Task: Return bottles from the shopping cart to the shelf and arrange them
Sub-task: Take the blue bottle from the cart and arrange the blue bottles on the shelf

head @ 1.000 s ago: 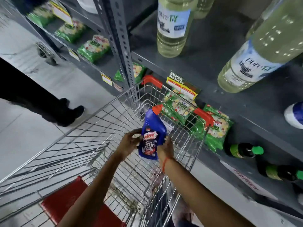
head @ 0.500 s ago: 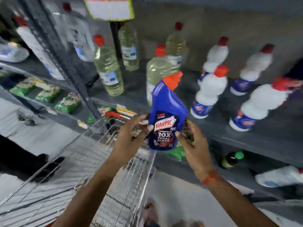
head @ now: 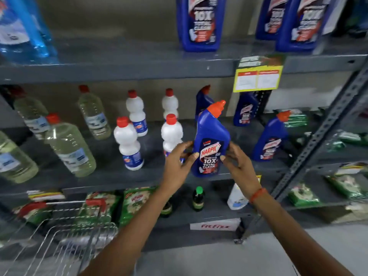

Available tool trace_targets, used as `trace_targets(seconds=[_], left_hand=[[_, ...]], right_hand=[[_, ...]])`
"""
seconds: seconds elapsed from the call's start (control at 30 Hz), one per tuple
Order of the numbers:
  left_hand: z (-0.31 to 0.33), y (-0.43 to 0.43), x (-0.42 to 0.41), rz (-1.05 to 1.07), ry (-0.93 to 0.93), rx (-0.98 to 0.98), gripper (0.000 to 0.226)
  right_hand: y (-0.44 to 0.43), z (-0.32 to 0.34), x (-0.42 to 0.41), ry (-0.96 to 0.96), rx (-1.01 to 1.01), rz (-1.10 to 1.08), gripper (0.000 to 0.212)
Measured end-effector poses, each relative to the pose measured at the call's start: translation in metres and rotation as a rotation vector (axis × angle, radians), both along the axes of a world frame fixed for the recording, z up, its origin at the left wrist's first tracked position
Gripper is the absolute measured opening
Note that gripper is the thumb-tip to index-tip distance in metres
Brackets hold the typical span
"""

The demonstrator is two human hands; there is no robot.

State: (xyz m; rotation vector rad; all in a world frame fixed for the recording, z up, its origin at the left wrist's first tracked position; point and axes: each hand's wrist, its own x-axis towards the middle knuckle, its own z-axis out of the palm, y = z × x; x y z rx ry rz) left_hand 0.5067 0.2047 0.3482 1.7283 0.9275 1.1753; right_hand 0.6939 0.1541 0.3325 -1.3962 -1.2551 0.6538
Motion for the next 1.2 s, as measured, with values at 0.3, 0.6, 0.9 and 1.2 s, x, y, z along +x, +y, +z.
trace_targets(seconds=[0.3,0.6,0.9,1.2], left_hand=[[-0.051,0.062,0.073,0.058,0.108,-0.111,0.038],[-0.071,0.08,0.08,0.071,0.093,-0.172,0.045],[-0.081,0.074,0.08,0.082,0.092,-0.153,0.047],[-0.086,0.07,0.087,-0.088,0.041,-0.212,0.072]], right_hand=[[0.058,-0.04,0.058,-0.021,-0.084,-0.086,0.048],[0.086,-0.06,0.066,-0.022,-0.132,-0.076,0.051],[0.079,-0.066,0.066,-0.071,-0.097,-0.073,0.048],[0.062,-0.059,0.057,-0.194,0.125,-0.288,0.047]])
